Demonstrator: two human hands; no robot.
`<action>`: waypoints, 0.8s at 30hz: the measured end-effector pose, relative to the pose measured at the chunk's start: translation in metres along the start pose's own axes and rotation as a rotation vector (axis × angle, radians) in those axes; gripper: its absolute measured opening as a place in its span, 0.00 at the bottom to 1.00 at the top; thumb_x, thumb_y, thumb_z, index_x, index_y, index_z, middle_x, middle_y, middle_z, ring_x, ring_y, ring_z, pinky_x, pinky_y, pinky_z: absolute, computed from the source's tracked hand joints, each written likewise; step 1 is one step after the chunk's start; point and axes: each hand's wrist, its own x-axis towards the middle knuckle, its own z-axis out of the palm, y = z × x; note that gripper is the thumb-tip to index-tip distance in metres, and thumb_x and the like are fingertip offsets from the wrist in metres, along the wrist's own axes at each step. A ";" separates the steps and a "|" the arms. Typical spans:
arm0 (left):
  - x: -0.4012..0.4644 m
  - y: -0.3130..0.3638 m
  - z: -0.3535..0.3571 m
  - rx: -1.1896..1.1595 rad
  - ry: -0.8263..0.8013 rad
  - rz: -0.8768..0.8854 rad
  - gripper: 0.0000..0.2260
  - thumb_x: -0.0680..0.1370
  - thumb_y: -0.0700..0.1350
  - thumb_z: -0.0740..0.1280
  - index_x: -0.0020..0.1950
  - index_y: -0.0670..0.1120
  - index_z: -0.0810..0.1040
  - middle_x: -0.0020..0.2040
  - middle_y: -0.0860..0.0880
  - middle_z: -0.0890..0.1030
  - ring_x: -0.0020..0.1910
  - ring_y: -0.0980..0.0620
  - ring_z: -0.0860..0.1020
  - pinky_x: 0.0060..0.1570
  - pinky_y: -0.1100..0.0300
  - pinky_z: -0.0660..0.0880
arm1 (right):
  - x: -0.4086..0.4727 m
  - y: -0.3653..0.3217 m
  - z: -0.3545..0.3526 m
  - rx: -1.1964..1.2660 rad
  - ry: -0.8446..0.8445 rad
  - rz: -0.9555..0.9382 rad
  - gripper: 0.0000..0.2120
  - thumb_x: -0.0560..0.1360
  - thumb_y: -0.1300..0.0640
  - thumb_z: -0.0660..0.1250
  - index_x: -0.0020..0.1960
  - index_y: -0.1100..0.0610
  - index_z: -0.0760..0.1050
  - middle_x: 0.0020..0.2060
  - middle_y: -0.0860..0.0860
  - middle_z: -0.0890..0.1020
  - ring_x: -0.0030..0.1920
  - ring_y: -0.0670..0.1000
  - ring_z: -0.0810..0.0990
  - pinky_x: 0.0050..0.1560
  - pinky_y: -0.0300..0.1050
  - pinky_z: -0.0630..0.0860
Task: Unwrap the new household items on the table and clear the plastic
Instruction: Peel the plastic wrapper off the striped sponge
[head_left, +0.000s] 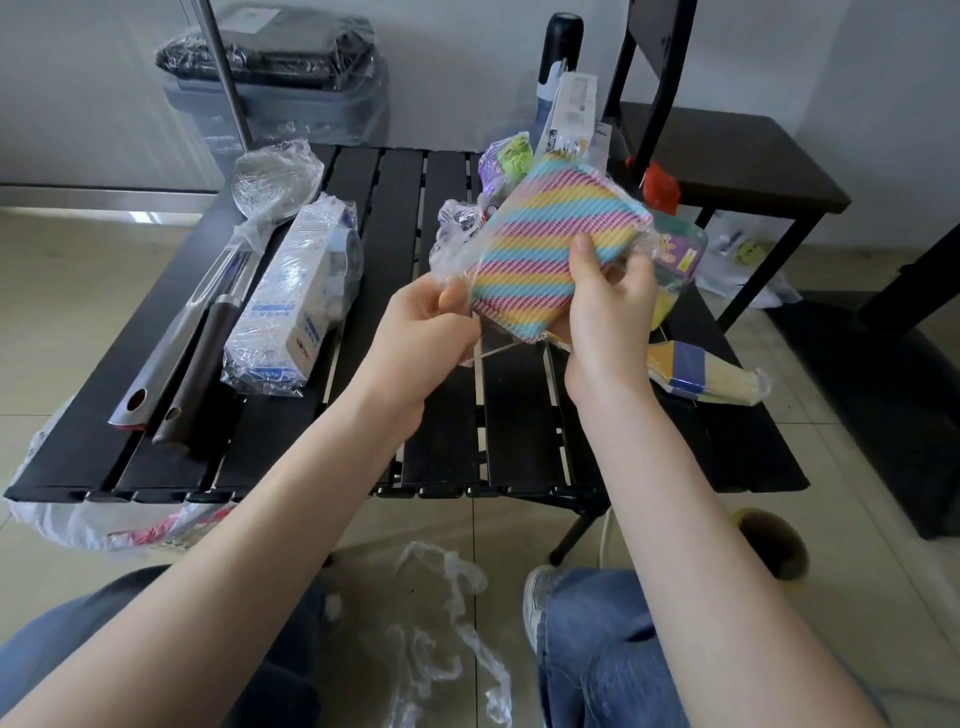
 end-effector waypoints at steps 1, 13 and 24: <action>-0.001 0.002 -0.001 0.010 0.004 0.028 0.20 0.69 0.25 0.54 0.30 0.51 0.64 0.25 0.60 0.71 0.29 0.63 0.72 0.28 0.71 0.68 | 0.001 -0.002 -0.001 0.016 -0.013 0.047 0.17 0.81 0.57 0.62 0.68 0.58 0.67 0.57 0.51 0.79 0.53 0.47 0.81 0.51 0.48 0.82; 0.023 0.006 -0.037 -0.634 0.056 -0.226 0.11 0.78 0.38 0.56 0.59 0.38 0.70 0.51 0.41 0.81 0.41 0.50 0.83 0.40 0.58 0.80 | 0.008 -0.018 -0.020 0.012 -0.352 0.391 0.07 0.81 0.57 0.60 0.52 0.54 0.78 0.46 0.50 0.84 0.46 0.48 0.84 0.43 0.44 0.81; 0.023 0.018 -0.045 -0.556 0.187 -0.027 0.10 0.83 0.39 0.57 0.63 0.41 0.61 0.42 0.45 0.84 0.36 0.51 0.83 0.35 0.59 0.80 | 0.008 -0.034 -0.030 -0.053 -0.761 0.475 0.10 0.79 0.59 0.60 0.55 0.53 0.79 0.41 0.47 0.86 0.39 0.45 0.84 0.39 0.37 0.80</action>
